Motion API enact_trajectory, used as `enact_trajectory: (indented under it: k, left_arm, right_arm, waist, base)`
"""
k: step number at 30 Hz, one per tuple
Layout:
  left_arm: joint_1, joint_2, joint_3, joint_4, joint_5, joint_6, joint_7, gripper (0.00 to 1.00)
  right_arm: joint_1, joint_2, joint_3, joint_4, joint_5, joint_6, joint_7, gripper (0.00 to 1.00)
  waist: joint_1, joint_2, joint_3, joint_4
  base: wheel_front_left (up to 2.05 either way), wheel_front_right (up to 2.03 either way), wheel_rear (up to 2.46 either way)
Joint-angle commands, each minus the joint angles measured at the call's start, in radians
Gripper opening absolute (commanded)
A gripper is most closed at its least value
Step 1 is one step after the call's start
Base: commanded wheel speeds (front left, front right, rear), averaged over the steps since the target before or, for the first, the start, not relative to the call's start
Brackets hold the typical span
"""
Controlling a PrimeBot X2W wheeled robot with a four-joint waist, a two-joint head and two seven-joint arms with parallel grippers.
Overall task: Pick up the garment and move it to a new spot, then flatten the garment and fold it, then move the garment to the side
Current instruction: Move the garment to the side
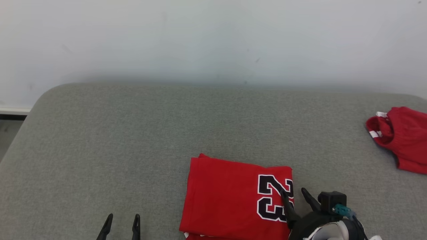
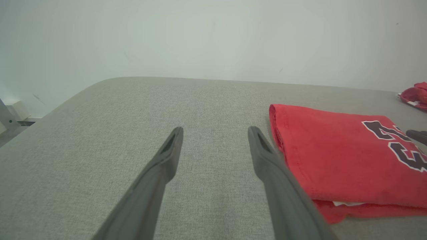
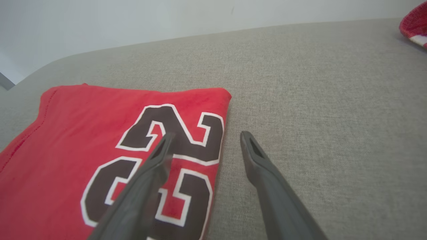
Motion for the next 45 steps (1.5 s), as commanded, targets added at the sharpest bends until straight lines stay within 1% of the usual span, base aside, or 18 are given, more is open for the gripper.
enact_trajectory:
  k: [1, 4, 9, 10, 11, 12, 13, 14, 15, 16, 18, 22, 27, 30, 38, 45]
  left_arm:
    - [-0.017, -0.001, -0.002, 0.004, -0.012, 0.001, -0.003, 1.0]
    - [-0.016, -0.001, -0.004, 0.005, -0.013, 0.001, -0.003, 1.0]
    - [-0.013, 0.003, 0.003, 0.007, -0.018, 0.001, -0.003, 1.0]
    - [-0.013, 0.003, 0.005, 0.007, -0.019, 0.001, -0.003, 1.0]
    - [-0.013, 0.004, 0.006, 0.006, -0.02, 0.001, -0.003, 1.0]
    - [-0.013, 0.004, 0.008, 0.006, -0.021, 0.001, -0.003, 1.0]
    - [-0.014, 0.005, 0.009, 0.007, -0.023, 0.001, -0.003, 1.0]
    - [-0.015, 0.007, 0.009, 0.007, -0.025, 0.001, -0.003, 1.0]
    - [-0.017, 0.008, 0.009, 0.007, -0.024, 0.001, -0.003, 1.0]
    - [-0.02, 0.008, 0.009, 0.007, -0.023, 0.001, -0.003, 1.0]
    - [-0.024, 0.008, 0.009, 0.007, -0.025, 0.001, -0.003, 1.0]
    - [-0.027, 0.006, 0.006, 0.004, -0.026, 0.001, -0.003, 1.0]
    - [-0.029, -0.003, 0.017, -0.013, -0.033, 0.001, -0.003, 1.0]
    - [-0.04, -0.007, 0.013, -0.019, -0.036, 0.001, -0.003, 1.0]
    - [-0.094, -0.011, 0.008, -0.061, -0.032, 0.001, -0.003, 1.0]
    - [-0.155, 0.012, -0.005, -0.107, -0.016, 0.001, -0.003, 1.0]
  right_arm:
    - [-0.022, 0.001, -0.002, 0.028, 0.012, -0.002, 0.006, 1.0]
    - [-0.054, 0.005, -0.002, 0.109, 0.038, -0.002, 0.0, 1.0]
    - [-0.064, 0.011, 0.032, 0.209, 0.115, -0.002, 0.024, 1.0]
    - [-0.063, 0.013, 0.042, 0.22, 0.136, -0.002, 0.023, 1.0]
    - [-0.058, 0.013, 0.062, 0.214, 0.184, -0.002, 0.03, 1.0]
    - [-0.05, 0.014, 0.087, 0.203, 0.231, -0.002, 0.046, 0.92]
    - [-0.043, 0.016, 0.116, 0.191, 0.27, -0.002, 0.057, 0.51]
    - [-0.039, 0.017, 0.142, 0.184, 0.296, -0.002, 0.062, 0.32]
    - [-0.038, 0.017, 0.167, 0.179, 0.321, -0.002, 0.064, 0.05]
    - [-0.037, 0.017, 0.185, 0.171, 0.347, -0.002, 0.063, 0.0]
    - [-0.042, 0.016, 0.209, 0.159, 0.39, -0.002, 0.045, 0.0]
    - [-0.082, 0.006, 0.227, 0.177, 0.389, -0.002, 0.014, 0.0]
    - [-0.174, -0.08, 0.258, 0.178, 0.367, -0.002, -0.017, 0.0]
    - [-0.234, -0.144, 0.286, 0.173, 0.356, -0.002, -0.011, 0.0]
    - [-0.411, -0.355, 0.379, 0.124, 0.318, -0.002, 0.052, 0.0]
    - [-0.56, -0.535, 0.452, 0.077, 0.299, -0.002, 0.114, 0.0]
  waist:
    - [0.0, 0.0, 0.009, 0.019]
    - [0.0, 0.0, 0.012, 0.032]
    - [0.0, 0.0, 0.012, 0.037]
    - [0.0, 0.0, 0.012, 0.036]
    - [0.0, 0.0, 0.013, 0.036]
    - [0.0, 0.0, 0.013, 0.035]
    - [0.0, 0.0, 0.013, 0.033]
    - [0.0, 0.0, 0.014, 0.031]
    - [0.0, 0.0, 0.014, 0.029]
    - [0.0, 0.0, 0.014, 0.027]
    - [0.0, 0.0, 0.014, 0.024]
    - [0.0, 0.0, 0.017, 0.019]
    - [0.0, 0.0, 0.039, -0.007]
    - [0.0, 0.0, 0.061, -0.027]
    - [0.0, 0.0, 0.147, -0.091]
    - [0.0, 0.0, 0.24, -0.138]
  base:
    - [0.0, 0.0, 0.0]
    - [0.0, 0.0, 0.0]
    - [0.0, 0.0, 0.0]
    - [0.0, 0.0, 0.0]
    - [0.0, 0.0, 0.0]
    - [0.0, 0.0, 0.0]
    - [0.0, 0.0, 0.0]
    - [0.0, 0.0, 0.0]
    - [0.0, 0.0, 0.0]
    - [0.0, 0.0, 0.0]
    - [0.0, 0.0, 0.0]
    - [0.0, 0.0, 0.0]
    - [0.0, 0.0, 0.0]
    - [0.0, 0.0, 0.0]
    - [0.0, 0.0, 0.0]
    - [0.0, 0.0, 0.0]
